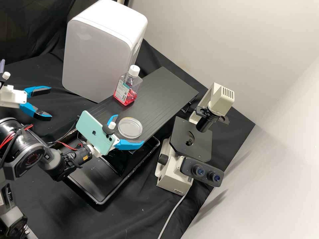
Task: Place the lid on the petri dish
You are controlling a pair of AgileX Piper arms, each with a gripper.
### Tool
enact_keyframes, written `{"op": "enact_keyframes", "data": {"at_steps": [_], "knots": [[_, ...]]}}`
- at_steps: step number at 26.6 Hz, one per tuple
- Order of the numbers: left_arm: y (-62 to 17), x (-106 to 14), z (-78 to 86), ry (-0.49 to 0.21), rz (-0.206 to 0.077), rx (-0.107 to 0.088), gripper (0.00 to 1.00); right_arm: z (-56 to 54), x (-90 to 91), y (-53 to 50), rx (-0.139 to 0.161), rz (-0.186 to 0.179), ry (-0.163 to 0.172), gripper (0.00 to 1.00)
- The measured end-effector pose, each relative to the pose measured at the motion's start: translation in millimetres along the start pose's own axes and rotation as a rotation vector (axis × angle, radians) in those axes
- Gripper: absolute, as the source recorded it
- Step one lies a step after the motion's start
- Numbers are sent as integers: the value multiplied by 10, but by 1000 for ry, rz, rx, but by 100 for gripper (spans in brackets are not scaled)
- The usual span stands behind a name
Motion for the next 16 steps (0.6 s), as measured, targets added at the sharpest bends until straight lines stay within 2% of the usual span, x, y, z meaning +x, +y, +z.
{"op": "enact_keyframes", "data": {"at_steps": [1,3,5,9,14,16], "knots": [[4,-1,3,5,4,9,100,0,0,0,0,0,0,100],[17,-6,9,6,11,44,100,0,0,0,0,0,0,100],[49,-16,23,-3,25,45,100,-1,-18,-8,0,2,4,100],[69,-22,22,2,35,41,100,-18,-31,-25,1,2,10,100],[69,-22,22,2,35,41,100,-46,-63,-51,-6,32,-19,100],[69,-22,22,2,35,41,100,-61,-106,-44,1,43,-25,100]]}}
